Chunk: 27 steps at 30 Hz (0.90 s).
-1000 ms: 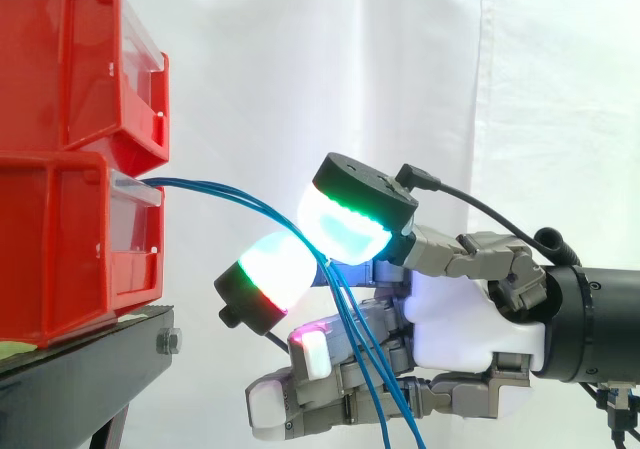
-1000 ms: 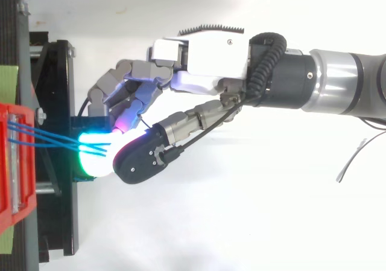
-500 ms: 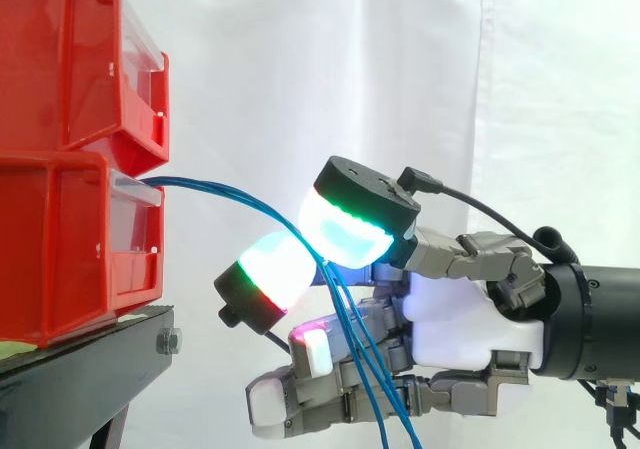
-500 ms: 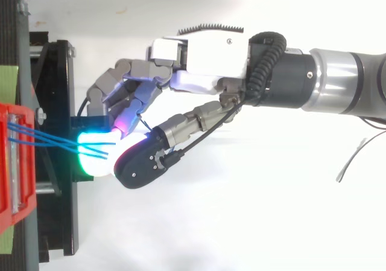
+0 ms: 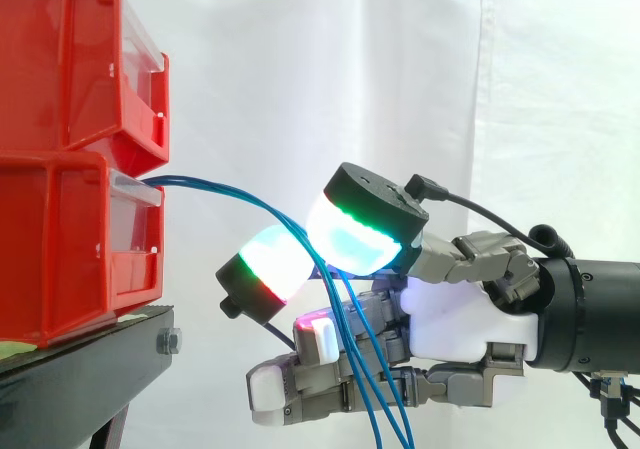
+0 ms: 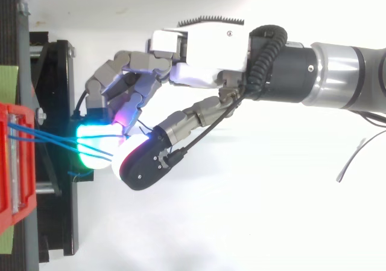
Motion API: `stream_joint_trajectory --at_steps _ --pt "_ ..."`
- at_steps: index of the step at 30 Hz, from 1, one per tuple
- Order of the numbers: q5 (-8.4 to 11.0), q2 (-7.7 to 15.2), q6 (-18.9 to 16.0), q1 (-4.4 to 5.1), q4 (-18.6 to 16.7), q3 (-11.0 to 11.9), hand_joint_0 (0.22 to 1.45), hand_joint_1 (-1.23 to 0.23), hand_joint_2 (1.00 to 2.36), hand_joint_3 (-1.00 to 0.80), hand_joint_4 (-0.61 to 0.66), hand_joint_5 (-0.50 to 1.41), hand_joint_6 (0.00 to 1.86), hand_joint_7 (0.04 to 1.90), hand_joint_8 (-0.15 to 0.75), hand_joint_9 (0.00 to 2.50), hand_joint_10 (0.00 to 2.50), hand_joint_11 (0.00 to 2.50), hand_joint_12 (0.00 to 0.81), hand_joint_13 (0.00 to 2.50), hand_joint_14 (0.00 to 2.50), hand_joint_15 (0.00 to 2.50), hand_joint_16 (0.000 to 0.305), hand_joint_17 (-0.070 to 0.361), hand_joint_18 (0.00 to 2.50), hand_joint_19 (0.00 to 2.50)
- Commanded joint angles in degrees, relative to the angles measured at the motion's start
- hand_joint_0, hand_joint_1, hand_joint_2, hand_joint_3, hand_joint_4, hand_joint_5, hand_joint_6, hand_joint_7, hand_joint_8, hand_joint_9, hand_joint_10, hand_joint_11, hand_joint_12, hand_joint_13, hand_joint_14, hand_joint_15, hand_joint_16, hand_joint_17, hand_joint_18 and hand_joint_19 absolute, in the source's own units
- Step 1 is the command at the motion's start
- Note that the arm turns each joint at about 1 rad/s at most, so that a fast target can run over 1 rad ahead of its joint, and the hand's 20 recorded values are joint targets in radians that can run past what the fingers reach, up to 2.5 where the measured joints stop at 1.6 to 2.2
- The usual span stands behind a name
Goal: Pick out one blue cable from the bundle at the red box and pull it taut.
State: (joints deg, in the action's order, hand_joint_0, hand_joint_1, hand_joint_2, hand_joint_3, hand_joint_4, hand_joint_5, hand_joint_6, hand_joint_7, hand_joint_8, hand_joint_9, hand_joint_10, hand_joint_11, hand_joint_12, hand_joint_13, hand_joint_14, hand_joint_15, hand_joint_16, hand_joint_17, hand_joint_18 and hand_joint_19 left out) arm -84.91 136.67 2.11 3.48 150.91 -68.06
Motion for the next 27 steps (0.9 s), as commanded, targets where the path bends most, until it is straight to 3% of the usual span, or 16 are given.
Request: stream_joint_trajectory --at_steps 1,9,17,23,27 --pt "-0.26 0.00 0.00 -0.05 0.26 0.03 0.64 -0.83 1.00 -0.50 -0.12 -0.14 0.95 0.86 0.202 1.07 0.03 0.78 0.137 0.77 0.02 0.56 0.005 0.012 0.24 0.45" --pt "-0.35 0.00 0.00 -0.14 0.35 0.03 0.56 -0.77 1.00 -0.50 -0.06 -0.14 0.94 0.81 0.202 1.08 0.03 0.78 0.145 0.77 0.02 0.56 0.007 0.016 0.25 0.46" --pt "-0.35 0.00 0.00 -0.14 0.35 0.03 0.56 -0.75 1.00 -0.50 -0.05 -0.13 0.93 0.81 0.206 1.09 0.03 0.79 0.147 0.77 0.02 0.56 0.007 0.017 0.24 0.46" --pt "-0.35 0.00 0.00 -0.14 0.35 0.03 0.54 -0.92 1.00 -0.50 -0.04 -0.13 0.93 0.85 0.211 1.08 0.03 0.78 0.156 0.78 0.02 0.56 0.009 0.020 0.27 0.44" --pt "-0.35 0.00 0.00 -0.14 0.35 0.03 0.51 -0.94 1.00 -0.50 -0.04 -0.14 0.93 0.85 0.211 1.08 0.02 0.78 0.164 0.79 0.02 0.56 0.010 0.023 0.28 0.43"
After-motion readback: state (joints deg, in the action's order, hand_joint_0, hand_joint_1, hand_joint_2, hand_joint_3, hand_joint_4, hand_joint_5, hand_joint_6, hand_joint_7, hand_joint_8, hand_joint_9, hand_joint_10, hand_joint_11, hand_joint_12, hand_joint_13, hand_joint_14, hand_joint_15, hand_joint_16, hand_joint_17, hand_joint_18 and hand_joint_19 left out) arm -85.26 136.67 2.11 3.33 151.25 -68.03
